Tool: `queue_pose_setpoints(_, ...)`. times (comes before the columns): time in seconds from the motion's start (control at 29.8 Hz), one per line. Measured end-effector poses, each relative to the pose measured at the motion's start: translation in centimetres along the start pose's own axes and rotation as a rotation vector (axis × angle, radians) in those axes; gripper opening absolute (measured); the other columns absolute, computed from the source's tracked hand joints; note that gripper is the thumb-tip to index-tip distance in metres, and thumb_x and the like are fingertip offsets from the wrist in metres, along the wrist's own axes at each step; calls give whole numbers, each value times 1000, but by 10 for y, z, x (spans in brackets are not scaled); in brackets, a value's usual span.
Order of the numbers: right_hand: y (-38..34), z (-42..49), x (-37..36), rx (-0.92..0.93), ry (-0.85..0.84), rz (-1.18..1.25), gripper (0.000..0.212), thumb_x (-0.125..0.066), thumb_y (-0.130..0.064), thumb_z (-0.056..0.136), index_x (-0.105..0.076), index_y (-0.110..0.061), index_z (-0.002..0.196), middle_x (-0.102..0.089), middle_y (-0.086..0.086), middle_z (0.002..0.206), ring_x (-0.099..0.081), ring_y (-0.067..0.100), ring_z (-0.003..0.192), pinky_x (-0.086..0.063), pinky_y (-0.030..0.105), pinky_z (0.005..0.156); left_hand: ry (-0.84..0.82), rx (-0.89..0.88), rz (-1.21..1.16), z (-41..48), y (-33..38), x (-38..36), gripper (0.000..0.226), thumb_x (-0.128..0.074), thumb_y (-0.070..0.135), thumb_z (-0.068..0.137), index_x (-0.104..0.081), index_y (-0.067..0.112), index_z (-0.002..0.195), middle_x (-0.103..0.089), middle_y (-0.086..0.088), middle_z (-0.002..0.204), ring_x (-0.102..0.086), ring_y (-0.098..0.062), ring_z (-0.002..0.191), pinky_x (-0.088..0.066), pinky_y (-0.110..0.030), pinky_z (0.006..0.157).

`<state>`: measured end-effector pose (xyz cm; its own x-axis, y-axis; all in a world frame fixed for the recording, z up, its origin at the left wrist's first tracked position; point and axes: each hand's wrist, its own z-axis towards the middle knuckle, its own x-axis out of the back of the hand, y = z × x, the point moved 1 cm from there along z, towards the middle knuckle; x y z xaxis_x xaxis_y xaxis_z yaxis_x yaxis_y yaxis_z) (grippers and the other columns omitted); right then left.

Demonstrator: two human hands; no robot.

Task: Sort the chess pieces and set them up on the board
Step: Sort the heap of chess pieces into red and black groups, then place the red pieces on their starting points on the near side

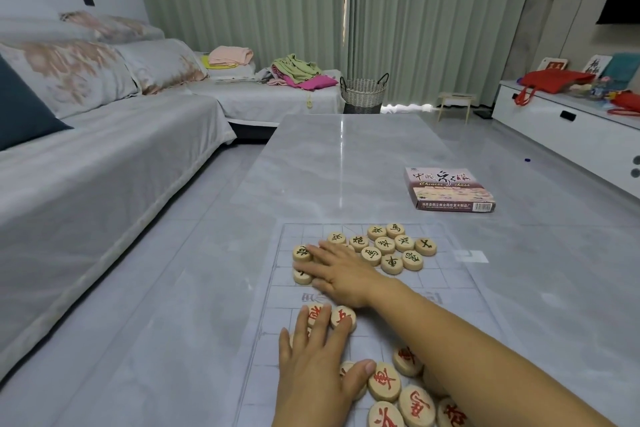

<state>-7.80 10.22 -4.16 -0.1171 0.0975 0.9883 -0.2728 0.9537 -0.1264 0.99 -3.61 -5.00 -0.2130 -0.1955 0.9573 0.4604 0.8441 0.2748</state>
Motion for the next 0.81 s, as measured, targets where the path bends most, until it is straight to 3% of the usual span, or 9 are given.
queue_pose_setpoints(0.07,13,4,4,-95,-14,35,46,-26,-35,100,-17,-41,144,-1,-4,158,5,18,146,4,35,116,-56,5,-83,-2,-2,-5,115,11,92,37,-13,49,140,7,14,156,11,-17,145,2,-45,116)
queue_pose_setpoints(0.13,30,-1,11,-172,-9,56,45,-26,-36,100,-20,-40,144,-2,-4,158,4,17,146,3,35,116,-47,2,-98,-3,-3,-2,120,13,92,30,-12,49,139,9,16,156,15,-14,144,5,-43,116)
queue_pose_setpoints(0.27,54,-46,21,-263,81,191,47,-28,-39,99,-19,-35,145,-4,-6,158,2,14,145,1,35,117,-33,-1,-97,-7,-2,4,69,-19,74,78,-13,46,141,6,15,156,14,-15,144,6,-43,117)
queue_pose_setpoints(0.37,61,-109,21,-308,204,375,47,-28,-44,97,-23,-36,143,-9,-12,156,-3,9,145,-3,33,118,-12,-6,-133,-11,-5,3,61,-34,61,88,-12,44,142,8,12,157,15,-16,144,6,-43,118)
queue_pose_setpoints(0.44,56,-158,16,-337,219,420,61,-18,-71,84,-22,-45,139,-7,-22,152,-3,3,143,-4,32,119,-5,-3,-173,-15,-4,3,72,-34,71,81,-9,44,143,12,13,156,19,-15,143,7,-43,117)
queue_pose_setpoints(0.5,45,-203,9,-394,173,450,79,-7,-93,58,-15,-58,129,-1,-32,145,0,-2,141,-5,30,119,-16,-29,-212,-21,-4,3,98,-22,93,55,-5,48,141,19,16,153,24,-11,140,10,-43,117)
queue_pose_setpoints(0.6,28,-246,-4,-433,110,471,83,-12,-99,47,-6,-66,122,12,-35,143,8,-4,138,-8,33,119,-48,-73,-232,-32,-4,5,113,-8,101,26,6,60,130,29,22,144,32,-5,133,16,-44,114)
queue_pose_setpoints(0.74,1,-252,-17,-419,-37,318,96,-15,-101,37,19,-65,120,40,-22,139,30,5,135,1,38,118,-105,-119,-173,-40,3,2,112,-19,99,27,6,62,129,33,25,141,35,-7,131,17,-49,113)
queue_pose_setpoints(0.81,-10,-241,-23,-406,-55,274,92,-16,-97,43,21,-65,120,45,-16,136,37,10,133,5,37,115,-93,-121,-84,-40,8,-2,115,-16,99,28,4,59,134,33,26,139,34,-8,132,15,-52,114)
